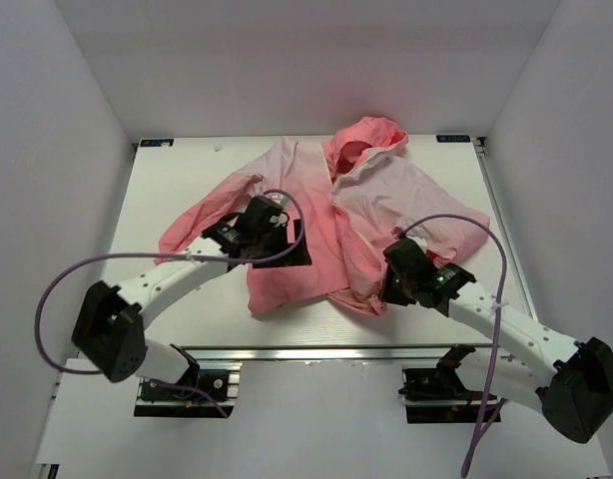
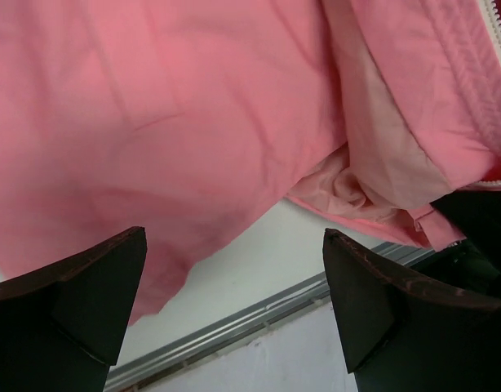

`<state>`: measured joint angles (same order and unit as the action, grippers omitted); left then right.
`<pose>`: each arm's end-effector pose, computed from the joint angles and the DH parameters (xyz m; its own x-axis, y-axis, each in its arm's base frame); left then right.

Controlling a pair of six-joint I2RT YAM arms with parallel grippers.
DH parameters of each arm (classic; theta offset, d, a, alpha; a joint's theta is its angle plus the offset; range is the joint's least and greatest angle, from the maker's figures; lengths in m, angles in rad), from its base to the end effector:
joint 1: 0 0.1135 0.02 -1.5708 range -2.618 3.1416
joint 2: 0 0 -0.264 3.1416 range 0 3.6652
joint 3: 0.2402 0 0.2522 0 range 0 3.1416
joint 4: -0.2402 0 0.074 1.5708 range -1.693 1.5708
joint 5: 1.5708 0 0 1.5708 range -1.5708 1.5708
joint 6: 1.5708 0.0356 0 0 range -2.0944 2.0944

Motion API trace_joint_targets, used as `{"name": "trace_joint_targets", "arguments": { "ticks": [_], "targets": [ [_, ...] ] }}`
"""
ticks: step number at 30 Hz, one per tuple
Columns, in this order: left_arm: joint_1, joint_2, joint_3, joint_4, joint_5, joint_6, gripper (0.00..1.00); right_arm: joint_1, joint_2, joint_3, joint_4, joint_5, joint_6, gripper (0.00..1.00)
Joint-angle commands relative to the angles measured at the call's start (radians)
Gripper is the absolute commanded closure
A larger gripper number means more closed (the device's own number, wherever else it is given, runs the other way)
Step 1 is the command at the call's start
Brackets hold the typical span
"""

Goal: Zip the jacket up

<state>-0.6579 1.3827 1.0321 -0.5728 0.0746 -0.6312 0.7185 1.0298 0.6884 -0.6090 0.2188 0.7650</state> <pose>0.2257 -0.1778 0.2577 -0.8904 -0.0557 -0.4518 0.1485 0.9027 -0.4039 0.1543 0.1246 0.2258 -0.8211 0.1801 -0.5417 0.0292 0.9609 0.2752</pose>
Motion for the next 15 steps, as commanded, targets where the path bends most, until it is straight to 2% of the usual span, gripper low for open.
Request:
{"name": "trace_joint_targets", "arguments": {
  "ticks": [1,8,15],
  "targets": [
    [-0.029,0.096,0.084,0.042,0.025,0.031,0.02,-0.051,-0.054,-0.049,-0.041,0.065,0.058,1.0],
    [-0.127,0.35,0.301,-0.024,-0.087,0.042,0.02,-0.053,-0.249,-0.09,-0.103,0.214,0.21,1.0],
    [-0.206,0.53,0.482,-0.093,-0.183,0.048,0.02,-0.053,-0.304,-0.151,-0.032,0.172,0.235,1.0]
  ]
}}
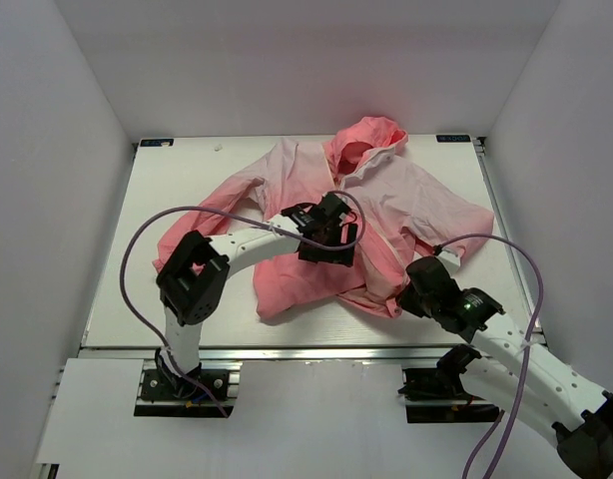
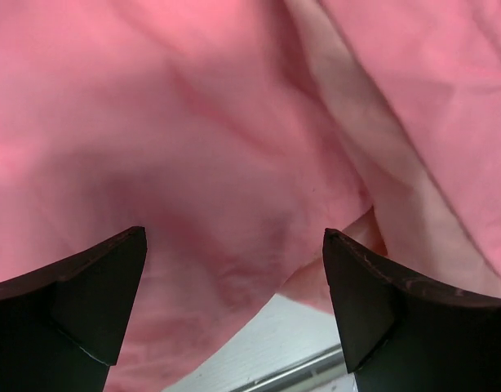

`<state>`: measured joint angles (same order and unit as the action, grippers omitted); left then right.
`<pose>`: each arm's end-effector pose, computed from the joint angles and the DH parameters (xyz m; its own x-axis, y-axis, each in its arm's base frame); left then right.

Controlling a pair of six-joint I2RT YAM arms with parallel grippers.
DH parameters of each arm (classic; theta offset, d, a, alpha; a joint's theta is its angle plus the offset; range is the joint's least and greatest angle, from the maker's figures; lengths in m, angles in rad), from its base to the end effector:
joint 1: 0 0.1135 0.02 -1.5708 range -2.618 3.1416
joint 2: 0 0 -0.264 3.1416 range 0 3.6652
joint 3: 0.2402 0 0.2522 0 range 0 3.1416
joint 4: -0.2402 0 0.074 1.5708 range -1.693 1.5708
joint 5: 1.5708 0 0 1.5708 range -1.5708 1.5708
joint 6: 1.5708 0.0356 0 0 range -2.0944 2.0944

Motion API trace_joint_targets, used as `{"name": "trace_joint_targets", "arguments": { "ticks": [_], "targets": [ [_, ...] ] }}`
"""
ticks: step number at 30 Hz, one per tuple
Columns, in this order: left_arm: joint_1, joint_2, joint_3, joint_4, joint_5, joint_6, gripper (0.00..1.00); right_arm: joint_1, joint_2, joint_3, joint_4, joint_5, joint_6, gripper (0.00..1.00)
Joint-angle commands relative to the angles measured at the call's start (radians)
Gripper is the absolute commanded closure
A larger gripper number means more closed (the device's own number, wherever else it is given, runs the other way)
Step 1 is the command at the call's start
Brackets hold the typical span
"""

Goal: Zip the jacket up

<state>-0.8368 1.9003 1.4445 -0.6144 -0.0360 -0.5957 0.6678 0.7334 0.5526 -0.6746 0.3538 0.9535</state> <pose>0.2718 -0.2994 0.2132 -0.8963 0.1564 -0.4150 0.2749 0.9302 -0.2432 0.1223 0.0808 0.2241 -0.6713 0.4448 -0.5929 0.2503 0.8890 0.3835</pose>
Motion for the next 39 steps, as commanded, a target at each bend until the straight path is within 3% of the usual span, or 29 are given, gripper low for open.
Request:
{"name": "trace_joint_targets", "arguments": {
  "ticks": [1,12,21,33,36,39],
  "targets": [
    [-0.031,0.029,0.098,-0.06,-0.085,0.011,0.02,-0.002,-0.008,-0.017,0.038,0.036,0.042,1.0],
    [-0.11,0.209,0.228,-0.1,-0.127,-0.015,0.02,-0.002,-0.022,-0.048,0.089,0.01,0.018,1.0],
    [-0.14,0.191,0.214,-0.009,-0.047,-0.015,0.02,-0.002,-0.04,-0.068,0.099,-0.001,0.018,1.0],
    [-0.151,0.327,0.29,-0.166,-0.221,-0.087,0.03,-0.004,-0.12,-0.074,0.079,0.024,0.028,1.0],
    [-0.145,0.355,0.317,-0.225,-0.333,-0.118,0.07,-0.002,-0.13,-0.075,0.078,0.03,0.03,1.0],
    [-0.122,0.344,0.286,-0.243,-0.344,-0.138,0.31,-0.004,-0.138,-0.08,0.073,0.042,0.034,1.0]
  ]
}}
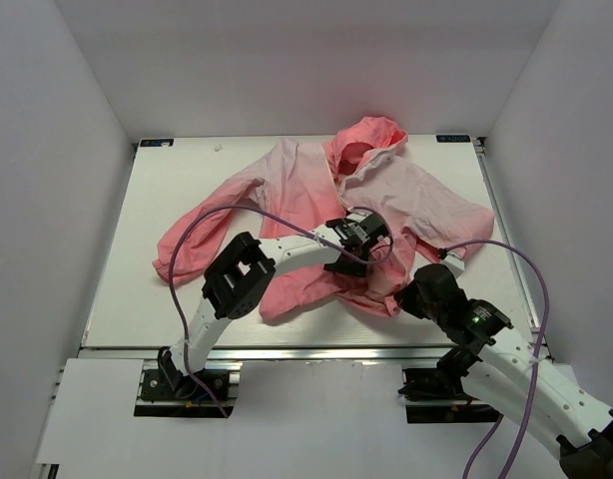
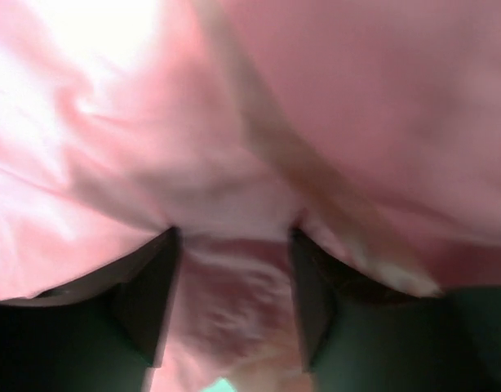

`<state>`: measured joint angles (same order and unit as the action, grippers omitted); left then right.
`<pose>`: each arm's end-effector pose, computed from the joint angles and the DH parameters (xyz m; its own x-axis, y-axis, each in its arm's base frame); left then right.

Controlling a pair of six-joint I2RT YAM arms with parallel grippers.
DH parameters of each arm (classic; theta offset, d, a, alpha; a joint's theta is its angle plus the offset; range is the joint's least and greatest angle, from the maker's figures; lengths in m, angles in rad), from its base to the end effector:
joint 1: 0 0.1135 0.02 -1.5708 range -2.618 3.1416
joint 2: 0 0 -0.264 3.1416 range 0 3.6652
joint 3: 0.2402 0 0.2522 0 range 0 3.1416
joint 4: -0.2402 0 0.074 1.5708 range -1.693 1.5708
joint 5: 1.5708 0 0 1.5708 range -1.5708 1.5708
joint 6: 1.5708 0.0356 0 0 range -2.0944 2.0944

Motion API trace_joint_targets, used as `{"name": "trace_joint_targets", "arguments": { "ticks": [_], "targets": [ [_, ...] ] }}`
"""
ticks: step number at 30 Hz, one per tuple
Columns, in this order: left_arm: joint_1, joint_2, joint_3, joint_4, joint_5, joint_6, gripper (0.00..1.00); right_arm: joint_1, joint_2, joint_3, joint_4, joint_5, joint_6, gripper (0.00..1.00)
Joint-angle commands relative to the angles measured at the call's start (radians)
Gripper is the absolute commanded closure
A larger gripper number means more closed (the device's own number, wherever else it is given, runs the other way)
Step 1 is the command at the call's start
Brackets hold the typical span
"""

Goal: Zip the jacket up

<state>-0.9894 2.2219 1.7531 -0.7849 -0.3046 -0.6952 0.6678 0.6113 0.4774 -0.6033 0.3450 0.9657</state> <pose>0.2612 -0.3780 0.1638 -0.8785 0.2241 -0.4220 0.2385 0.9709 0.0191 0.1128 0.0736 0.2195 -0.6178 0.4985 -0.6081 0.2144 0.8509 0.4796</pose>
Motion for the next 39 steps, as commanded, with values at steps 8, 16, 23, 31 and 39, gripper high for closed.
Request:
{"name": "trace_joint_targets", "arguments": {
  "ticks": [8,16,23,31,39],
  "targets": [
    [0.109,-0.16,-0.179,-0.028,-0.134,-0.055,0.84,-0.004,0.008,-0.026,0.005,0.063,0.027,1.0],
    [0.241,-0.39,-0.452,0.009,-0.212,-0.056,1.0,-0.004,0.05,-0.031,0.039,0.058,0.018,1.0],
    [0.287,-0.648,-0.654,-0.025,-0.258,-0.067,1.0,-0.004,0.077,-0.037,0.06,0.049,-0.004,1.0],
    [0.293,-0.829,-0.777,-0.129,-0.24,-0.099,1.0,-0.004,0.1,-0.051,0.191,-0.044,-0.14,1.0],
    [0.281,-0.841,-0.643,0.208,0.123,0.147,0.02,-0.002,0.142,-0.062,0.192,-0.074,-0.159,1.0]
  ]
}}
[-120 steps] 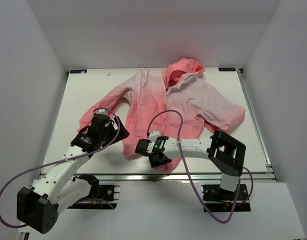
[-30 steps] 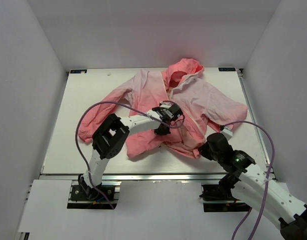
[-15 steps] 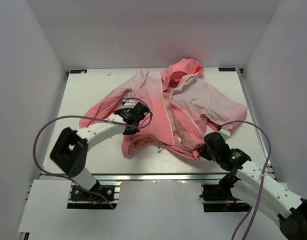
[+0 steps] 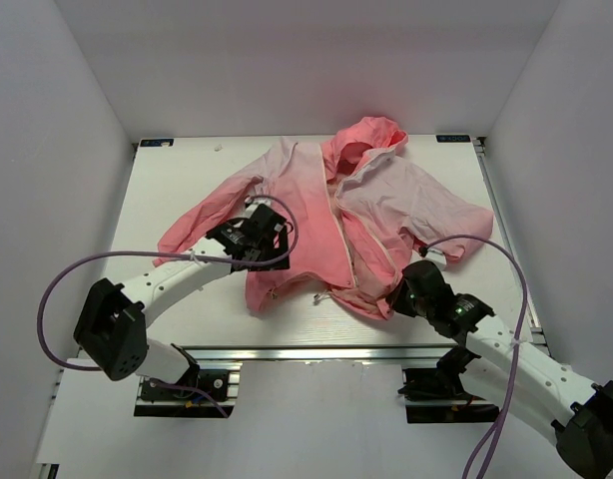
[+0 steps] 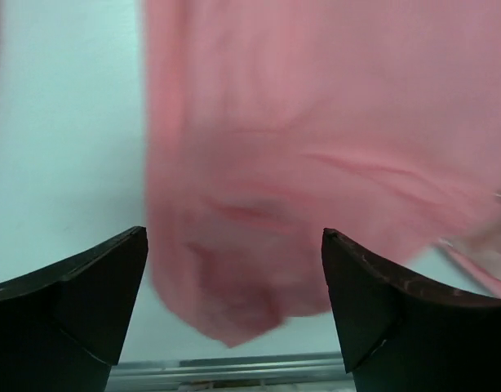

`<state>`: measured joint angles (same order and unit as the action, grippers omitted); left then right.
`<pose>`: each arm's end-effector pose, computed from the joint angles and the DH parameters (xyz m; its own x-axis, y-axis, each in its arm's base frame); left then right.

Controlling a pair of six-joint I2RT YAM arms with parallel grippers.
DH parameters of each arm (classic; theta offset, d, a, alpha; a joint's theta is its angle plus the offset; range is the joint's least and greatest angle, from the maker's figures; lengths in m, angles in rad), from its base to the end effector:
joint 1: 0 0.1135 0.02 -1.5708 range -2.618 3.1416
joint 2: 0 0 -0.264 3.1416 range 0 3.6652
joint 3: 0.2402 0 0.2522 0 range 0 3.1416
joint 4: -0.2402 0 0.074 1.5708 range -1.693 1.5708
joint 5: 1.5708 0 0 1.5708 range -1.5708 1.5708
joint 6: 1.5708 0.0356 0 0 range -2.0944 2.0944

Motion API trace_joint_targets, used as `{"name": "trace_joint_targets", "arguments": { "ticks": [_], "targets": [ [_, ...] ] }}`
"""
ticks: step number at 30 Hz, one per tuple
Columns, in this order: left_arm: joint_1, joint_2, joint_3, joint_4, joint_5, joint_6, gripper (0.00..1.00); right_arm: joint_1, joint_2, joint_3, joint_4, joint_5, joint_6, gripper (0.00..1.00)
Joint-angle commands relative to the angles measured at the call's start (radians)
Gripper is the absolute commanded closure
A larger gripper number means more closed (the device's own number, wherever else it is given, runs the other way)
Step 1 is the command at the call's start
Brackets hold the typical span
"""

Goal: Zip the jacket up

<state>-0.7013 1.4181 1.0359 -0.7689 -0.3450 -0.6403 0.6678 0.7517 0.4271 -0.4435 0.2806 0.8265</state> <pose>0.2166 -0.1671 0.2406 -0.8594 -0.0102 -0.5113 -0.0143 0.9999 0.0042 0.1288 0.0890 0.1973 -0.6922 0.3542 -0.6288 0.1041 0.9112 0.3987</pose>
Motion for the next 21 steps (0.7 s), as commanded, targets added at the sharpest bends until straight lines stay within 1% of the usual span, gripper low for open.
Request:
{"name": "trace_joint_targets", "arguments": {
  "ticks": [1,2,3,4,5,6,8,9,11,12,13,14,16,17,19,21],
  "targets": [
    [-0.018,-0.018,0.129,0.207,0.2,0.094,0.02,-0.005,0.0,-0.011,0.028,-0.008,-0.01,1.0],
    [-0.033,0.034,0.16,0.209,0.195,0.093,0.02,-0.004,-0.009,-0.017,0.022,-0.004,-0.003,1.0],
    [-0.079,0.063,0.186,0.214,0.183,0.093,0.02,-0.004,-0.017,-0.024,0.02,-0.004,0.005,1.0],
    [-0.104,0.091,0.231,0.223,0.146,0.085,0.02,-0.004,-0.023,-0.028,0.028,-0.006,0.017,1.0],
    [-0.124,0.123,0.252,0.223,0.144,0.077,0.02,-0.004,-0.035,-0.033,0.029,-0.009,0.023,1.0],
    [-0.153,0.193,0.277,0.224,0.158,0.076,0.02,-0.004,-0.041,-0.039,0.029,-0.008,0.028,1.0],
    [-0.184,0.258,0.343,0.226,0.208,0.064,0.02,-0.004,-0.054,-0.037,0.016,0.003,0.051,1.0],
    [-0.193,0.315,0.36,0.223,0.216,0.05,0.02,-0.004,-0.06,-0.034,0.011,0.008,0.056,1.0],
    [-0.219,0.367,0.406,0.203,0.204,0.031,0.02,-0.004,-0.072,-0.036,0.003,0.018,0.057,1.0],
    [-0.227,0.413,0.406,0.188,0.204,0.007,0.04,-0.004,-0.075,-0.036,0.002,0.023,0.057,1.0],
    [-0.234,0.436,0.441,0.154,0.174,-0.001,0.05,-0.004,-0.077,-0.034,-0.003,0.028,0.057,1.0],
    [-0.248,0.458,0.481,0.134,0.144,-0.013,0.09,-0.004,-0.08,-0.031,-0.012,0.037,0.057,1.0],
    [-0.259,0.508,0.509,0.088,0.133,-0.044,0.12,-0.004,-0.08,-0.021,-0.02,0.045,0.057,1.0],
    [-0.265,0.521,0.524,0.076,0.129,-0.062,0.17,-0.004,-0.08,-0.019,-0.023,0.051,0.057,1.0],
    [-0.273,0.548,0.53,0.069,0.126,-0.097,0.2,-0.005,-0.081,-0.016,-0.02,0.054,0.049,1.0],
    [-0.282,0.565,0.538,0.068,0.11,-0.116,0.21,-0.005,-0.08,-0.019,-0.015,0.058,0.042,1.0]
  ]
}}
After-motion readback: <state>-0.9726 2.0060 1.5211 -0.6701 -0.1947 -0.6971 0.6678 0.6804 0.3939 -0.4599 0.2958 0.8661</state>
